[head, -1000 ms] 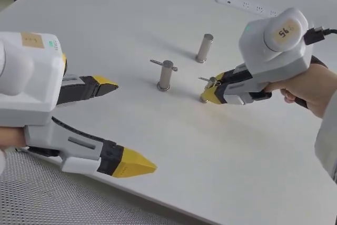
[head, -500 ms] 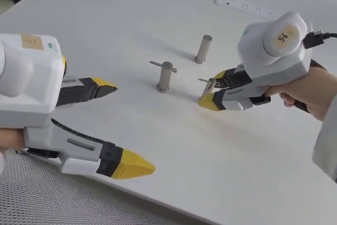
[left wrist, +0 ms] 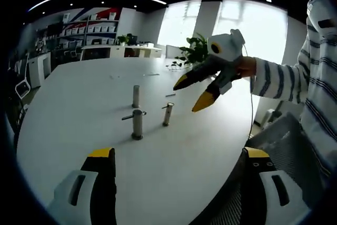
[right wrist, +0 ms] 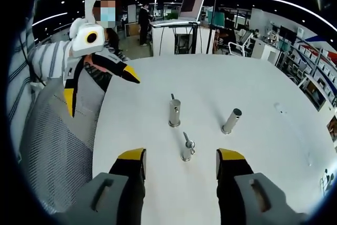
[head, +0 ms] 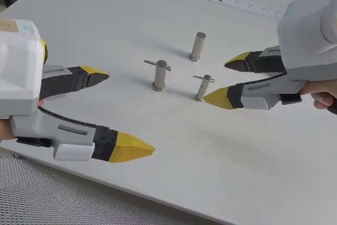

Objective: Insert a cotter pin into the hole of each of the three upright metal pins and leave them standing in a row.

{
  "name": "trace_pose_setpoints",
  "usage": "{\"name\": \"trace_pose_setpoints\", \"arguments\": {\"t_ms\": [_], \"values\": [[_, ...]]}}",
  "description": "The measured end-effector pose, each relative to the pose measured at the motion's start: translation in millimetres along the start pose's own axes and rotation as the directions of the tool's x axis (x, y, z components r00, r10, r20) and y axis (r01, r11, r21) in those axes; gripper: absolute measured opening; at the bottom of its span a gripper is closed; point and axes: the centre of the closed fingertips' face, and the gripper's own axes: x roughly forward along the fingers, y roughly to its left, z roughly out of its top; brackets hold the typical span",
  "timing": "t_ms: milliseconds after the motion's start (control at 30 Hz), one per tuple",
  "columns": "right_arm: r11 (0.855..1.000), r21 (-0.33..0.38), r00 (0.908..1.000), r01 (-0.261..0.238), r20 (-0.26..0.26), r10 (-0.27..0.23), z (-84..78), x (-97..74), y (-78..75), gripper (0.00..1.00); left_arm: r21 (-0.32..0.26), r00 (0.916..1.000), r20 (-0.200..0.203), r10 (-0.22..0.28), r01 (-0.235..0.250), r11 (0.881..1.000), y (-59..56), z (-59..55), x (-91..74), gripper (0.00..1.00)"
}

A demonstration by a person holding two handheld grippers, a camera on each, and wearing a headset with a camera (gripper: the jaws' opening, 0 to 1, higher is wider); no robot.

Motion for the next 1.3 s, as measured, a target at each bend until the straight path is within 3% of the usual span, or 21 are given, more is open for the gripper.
{"name": "trace_pose_setpoints", "arguments": {"t_ms": [233, 300, 433, 667, 900, 1000, 1167, 1300], "values": [[0.999, 0.042, 0.9982, 0.022, 0.054, -0.024, 0.6, -19.7, 11.9, 0.65, 0.012, 1.0000, -0.005, 0.006, -0.006, 1.000, 0.7, 2.9, 1.2, 0.99], [0.996, 0.088, 0.9975, 0.026, 0.063, -0.031, -3.5, -22.6, 15.3, 0.69, 0.014, 1.0000, 0.000, 0.007, -0.007, 1.000, 0.6, 5.3, 0.9, 0.99], [0.984, 0.168, 0.9912, 0.060, 0.107, -0.078, -10.5, -28.8, 15.8, 0.73, 0.011, 1.0000, 0.008, 0.006, -0.006, 1.000, 0.5, 8.9, 0.3, 0.99], [0.968, 0.229, 0.9794, 0.099, 0.150, -0.135, -22.3, -40.2, 15.4, 0.79, 0.010, 0.9999, 0.008, 0.007, -0.007, 1.000, 1.8, 11.5, 0.0, 0.99], [0.944, 0.291, 0.9693, 0.155, 0.140, -0.202, -37.4, -50.1, 18.4, 0.86, 0.008, 1.0000, 0.003, 0.003, -0.003, 1.000, 1.9, 12.3, 1.7, 0.99], [0.937, 0.299, 0.9707, 0.181, 0.098, -0.219, -47.5, -51.1, 21.7, 0.90, 0.006, 1.0000, 0.002, 0.005, -0.005, 1.000, 2.6, 13.0, 2.0, 0.99], [0.918, 0.354, 0.9707, 0.180, 0.087, -0.224, -55.0, -51.1, 28.1, 0.97, 0.005, 1.0000, 0.002, 0.006, -0.006, 1.000, 4.2, 15.5, 2.6, 0.99], [0.921, 0.337, 0.9711, 0.196, 0.064, -0.230, -60.0, -51.8, 31.7, 0.98, 0.019, 1.0000, -0.007, 0.001, -0.001, 1.000, 7.6, 21.3, 4.8, 0.99]]}}
